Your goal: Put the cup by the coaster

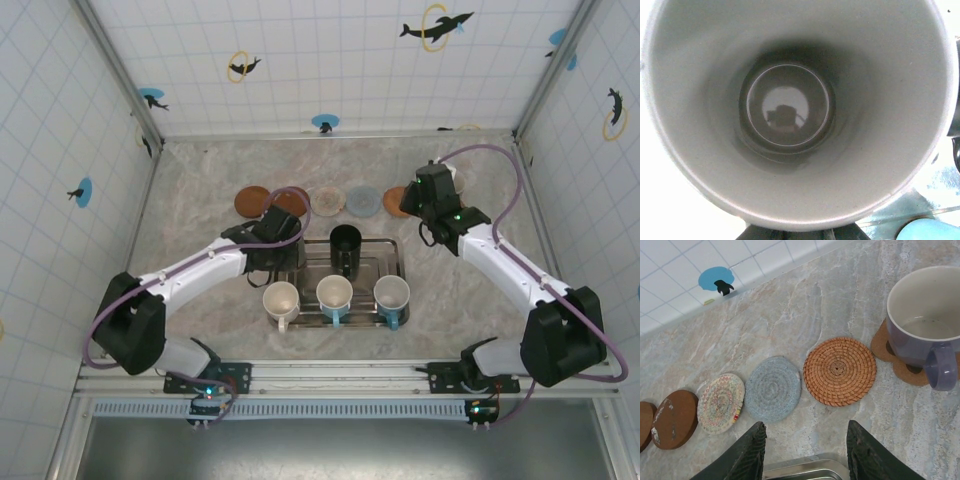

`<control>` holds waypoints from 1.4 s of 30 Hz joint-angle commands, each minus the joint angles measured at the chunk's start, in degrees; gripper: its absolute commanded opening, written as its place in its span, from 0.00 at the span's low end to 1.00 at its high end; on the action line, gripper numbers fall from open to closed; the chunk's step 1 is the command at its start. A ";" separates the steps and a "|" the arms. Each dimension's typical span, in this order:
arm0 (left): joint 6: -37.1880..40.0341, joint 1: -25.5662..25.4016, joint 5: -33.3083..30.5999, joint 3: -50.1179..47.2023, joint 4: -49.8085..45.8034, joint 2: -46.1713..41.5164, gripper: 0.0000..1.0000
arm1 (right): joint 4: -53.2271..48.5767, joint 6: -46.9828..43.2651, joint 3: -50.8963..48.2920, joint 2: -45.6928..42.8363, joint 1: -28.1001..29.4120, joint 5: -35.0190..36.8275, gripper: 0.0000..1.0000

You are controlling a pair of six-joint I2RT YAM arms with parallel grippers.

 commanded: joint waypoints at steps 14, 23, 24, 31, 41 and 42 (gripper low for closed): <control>0.97 -0.23 -2.58 6.35 1.58 -2.96 0.00 | 2.36 0.22 -0.44 1.64 -0.41 -0.78 0.45; 2.64 -0.14 -4.49 12.23 0.03 0.90 0.00 | 2.42 0.59 0.70 2.13 -0.30 -1.73 0.44; 2.98 -0.10 -4.95 13.23 -0.21 1.68 0.00 | 2.39 0.57 1.04 2.24 -0.32 -1.81 0.43; 5.07 2.31 -5.50 19.64 -1.77 5.86 0.00 | 2.39 0.53 3.33 4.08 -0.21 -3.09 0.43; 7.99 8.79 -2.77 24.70 -1.52 10.44 0.00 | 0.84 -0.05 9.13 9.18 -0.13 -5.52 0.42; 8.10 9.54 -2.43 24.83 -1.34 10.82 0.00 | 0.65 -0.20 9.87 9.84 -0.14 -6.02 0.42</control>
